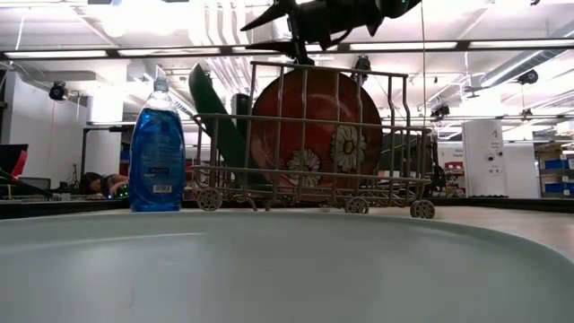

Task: Sort dishes
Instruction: Put the green plate into the gray dishwasher rack

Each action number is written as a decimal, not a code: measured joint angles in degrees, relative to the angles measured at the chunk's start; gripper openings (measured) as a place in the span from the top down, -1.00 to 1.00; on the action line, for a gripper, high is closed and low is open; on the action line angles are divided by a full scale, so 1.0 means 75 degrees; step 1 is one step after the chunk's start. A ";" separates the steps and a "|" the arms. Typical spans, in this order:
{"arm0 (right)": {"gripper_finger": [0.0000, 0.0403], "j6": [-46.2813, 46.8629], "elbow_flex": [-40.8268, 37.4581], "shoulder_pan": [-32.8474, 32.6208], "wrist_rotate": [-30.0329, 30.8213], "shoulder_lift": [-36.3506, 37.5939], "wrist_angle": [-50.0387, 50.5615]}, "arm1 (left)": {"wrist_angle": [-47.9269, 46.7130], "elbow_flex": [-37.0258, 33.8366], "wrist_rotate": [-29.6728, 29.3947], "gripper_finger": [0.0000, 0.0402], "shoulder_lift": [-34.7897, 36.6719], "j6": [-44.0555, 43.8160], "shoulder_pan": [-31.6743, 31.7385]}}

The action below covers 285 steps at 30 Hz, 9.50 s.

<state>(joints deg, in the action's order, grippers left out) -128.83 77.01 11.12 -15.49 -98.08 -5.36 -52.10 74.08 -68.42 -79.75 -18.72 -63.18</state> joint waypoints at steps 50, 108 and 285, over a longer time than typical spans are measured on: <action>0.63 1.5922 0.0067 0.0308 0.5056 0.3984 0.5034 | -0.2693 0.4634 0.5439 0.42 0.0524 -0.1608 0.8328; 0.20 1.6132 -0.0306 0.0306 0.5052 0.3972 0.5435 | -0.5059 0.4209 0.6467 0.42 -0.1981 -0.4380 0.9340; 0.13 1.7033 -0.1303 0.0303 0.4986 0.3972 0.5245 | -0.5056 0.6018 0.5866 0.42 -0.3281 -0.1883 0.9401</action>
<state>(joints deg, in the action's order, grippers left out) -1.08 67.24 13.39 21.91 -68.29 33.98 -90.02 119.22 -24.43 -104.35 -32.84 7.33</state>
